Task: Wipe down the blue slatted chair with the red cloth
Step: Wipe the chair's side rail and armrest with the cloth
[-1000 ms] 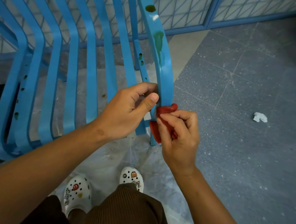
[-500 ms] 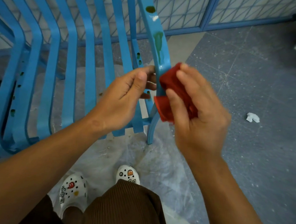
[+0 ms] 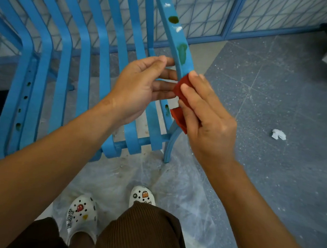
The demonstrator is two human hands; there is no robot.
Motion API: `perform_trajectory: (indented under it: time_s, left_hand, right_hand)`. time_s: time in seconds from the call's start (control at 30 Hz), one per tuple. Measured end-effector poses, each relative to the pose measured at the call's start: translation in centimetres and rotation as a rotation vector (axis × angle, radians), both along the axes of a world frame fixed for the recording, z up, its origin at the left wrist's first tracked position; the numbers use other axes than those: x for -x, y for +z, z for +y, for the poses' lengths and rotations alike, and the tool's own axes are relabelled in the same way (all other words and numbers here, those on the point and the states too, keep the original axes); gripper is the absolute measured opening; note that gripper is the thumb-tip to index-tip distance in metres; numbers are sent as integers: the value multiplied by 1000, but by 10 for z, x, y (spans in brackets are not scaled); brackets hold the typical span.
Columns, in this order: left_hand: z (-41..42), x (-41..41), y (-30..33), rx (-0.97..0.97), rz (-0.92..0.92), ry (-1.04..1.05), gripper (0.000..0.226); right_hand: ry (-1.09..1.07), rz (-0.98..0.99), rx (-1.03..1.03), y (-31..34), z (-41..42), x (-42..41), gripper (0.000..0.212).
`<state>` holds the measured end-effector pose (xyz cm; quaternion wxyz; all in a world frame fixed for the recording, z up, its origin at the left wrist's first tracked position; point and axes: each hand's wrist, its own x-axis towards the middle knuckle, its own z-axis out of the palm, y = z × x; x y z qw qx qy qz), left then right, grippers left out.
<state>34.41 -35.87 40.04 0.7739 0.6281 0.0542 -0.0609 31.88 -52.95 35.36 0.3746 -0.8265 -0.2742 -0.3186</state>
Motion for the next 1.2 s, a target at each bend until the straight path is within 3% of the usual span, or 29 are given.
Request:
perform_trajectory:
  time_s: [0.2, 0.33, 0.53, 0.73, 0.9, 1.07, 1.2]
  left_hand:
    - [3, -14, 11, -37, 59, -68, 43]
    - [6, -25, 15, -49, 93, -87, 37]
    - [7, -35, 19, -20, 119, -79, 31]
    - [9, -37, 14, -24, 122, -112, 39]
    - [7, -37, 10, 3, 120, -135, 40]
    - [8, -37, 9, 31, 124, -185, 31]
    - [13, -38, 7, 50, 138, -209, 31]
  right_hand:
    - [34, 116, 49, 24, -15, 6, 28]
    - [-11, 189, -38, 60, -3, -14, 46]
    - [-42, 97, -85, 42, 18, -27, 23]
    - [-33, 77, -102, 29, 11, -10, 20]
    - [-33, 250, -56, 65, 0, -24, 26]
    - [-13, 141, 56, 92, 24, -55, 20]
    - [-38, 181, 77, 75, 34, -56, 16]
